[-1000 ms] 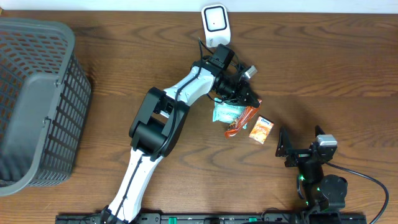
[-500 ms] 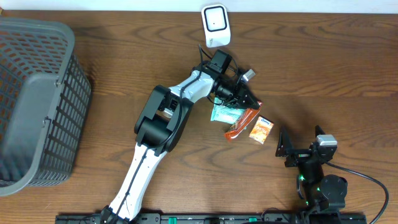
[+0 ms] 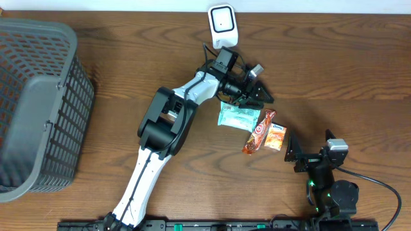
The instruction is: Scan the item barcode
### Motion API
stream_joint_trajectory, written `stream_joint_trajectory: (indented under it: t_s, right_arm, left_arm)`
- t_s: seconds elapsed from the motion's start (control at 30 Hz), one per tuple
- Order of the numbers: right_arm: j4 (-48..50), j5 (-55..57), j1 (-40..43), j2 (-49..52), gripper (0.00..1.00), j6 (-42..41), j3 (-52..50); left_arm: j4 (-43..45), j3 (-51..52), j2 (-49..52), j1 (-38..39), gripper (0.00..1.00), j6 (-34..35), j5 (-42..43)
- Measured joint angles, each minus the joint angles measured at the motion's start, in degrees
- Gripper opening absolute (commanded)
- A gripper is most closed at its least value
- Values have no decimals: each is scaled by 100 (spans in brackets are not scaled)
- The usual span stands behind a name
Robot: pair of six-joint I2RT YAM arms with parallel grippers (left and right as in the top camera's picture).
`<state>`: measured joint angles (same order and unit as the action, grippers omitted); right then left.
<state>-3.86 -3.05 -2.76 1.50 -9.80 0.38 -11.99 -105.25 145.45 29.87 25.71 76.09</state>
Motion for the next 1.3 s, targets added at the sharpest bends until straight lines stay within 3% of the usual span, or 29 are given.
stream_joint_trajectory:
  t_s: [0.1,0.13,0.37,0.53,0.67,1.0,1.3]
  right_arm:
    - [0,0,0,0,99,0,0]
    - [-2,0,0,0,99,0,0]
    - [0,0,0,0,99,0,0]
    - [0,0,0,0,99,0,0]
    - [2,0,0,0,99,0,0]
    - [0,0,0,0,99,0,0]
    - [0,0,0,0,99,0,0]
  left_arm:
    - [170,-13,0,-52,78,188,-33]
    - [195,-28,0,-66,87,256,-57]
    - [160,-92,-68,-101,91,450,-595]
    - [-621,-96,-605,-94,93,363,-1364]
    - [-1751,-116,-1292,-92,93,-17,-2411]
    - [-4218,-168,-2809,424,93,-1088,-6389]
    - [-4417,540,-2855,1416,93,-1379,-8509]
